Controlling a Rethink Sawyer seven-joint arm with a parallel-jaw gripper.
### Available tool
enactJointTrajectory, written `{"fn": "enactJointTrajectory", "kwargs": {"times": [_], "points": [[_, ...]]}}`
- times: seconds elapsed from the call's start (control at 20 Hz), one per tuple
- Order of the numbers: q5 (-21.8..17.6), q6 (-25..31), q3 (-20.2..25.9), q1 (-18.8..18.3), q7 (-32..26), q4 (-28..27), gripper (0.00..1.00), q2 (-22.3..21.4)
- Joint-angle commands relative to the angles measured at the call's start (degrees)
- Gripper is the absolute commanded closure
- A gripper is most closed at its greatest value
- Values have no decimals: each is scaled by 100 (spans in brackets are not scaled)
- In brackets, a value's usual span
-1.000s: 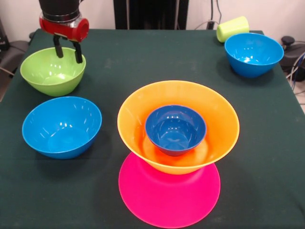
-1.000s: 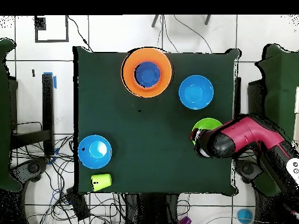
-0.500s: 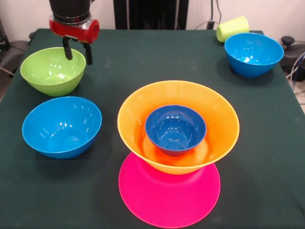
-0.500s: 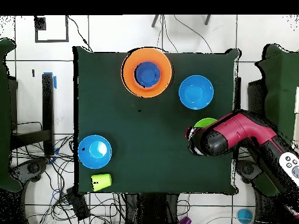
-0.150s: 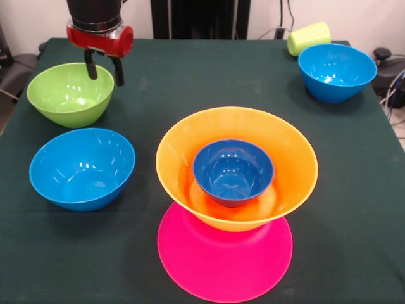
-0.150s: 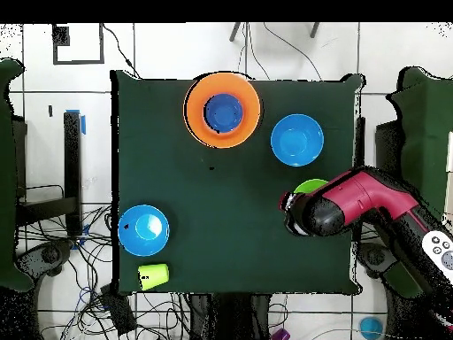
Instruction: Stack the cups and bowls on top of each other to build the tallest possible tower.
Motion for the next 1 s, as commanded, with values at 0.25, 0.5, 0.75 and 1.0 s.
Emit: {"fn": "enactJointTrajectory", "kwargs": {"times": [0.25,0.5,0.75,1.0], "points": [[-335,-399,-773,331,477,113,0,398],[-400,-476,-807,335,489,162,0,459],[-454,-510,-814,335,507,168,0,479],[-506,-584,-837,341,528,179,0,484]]}}
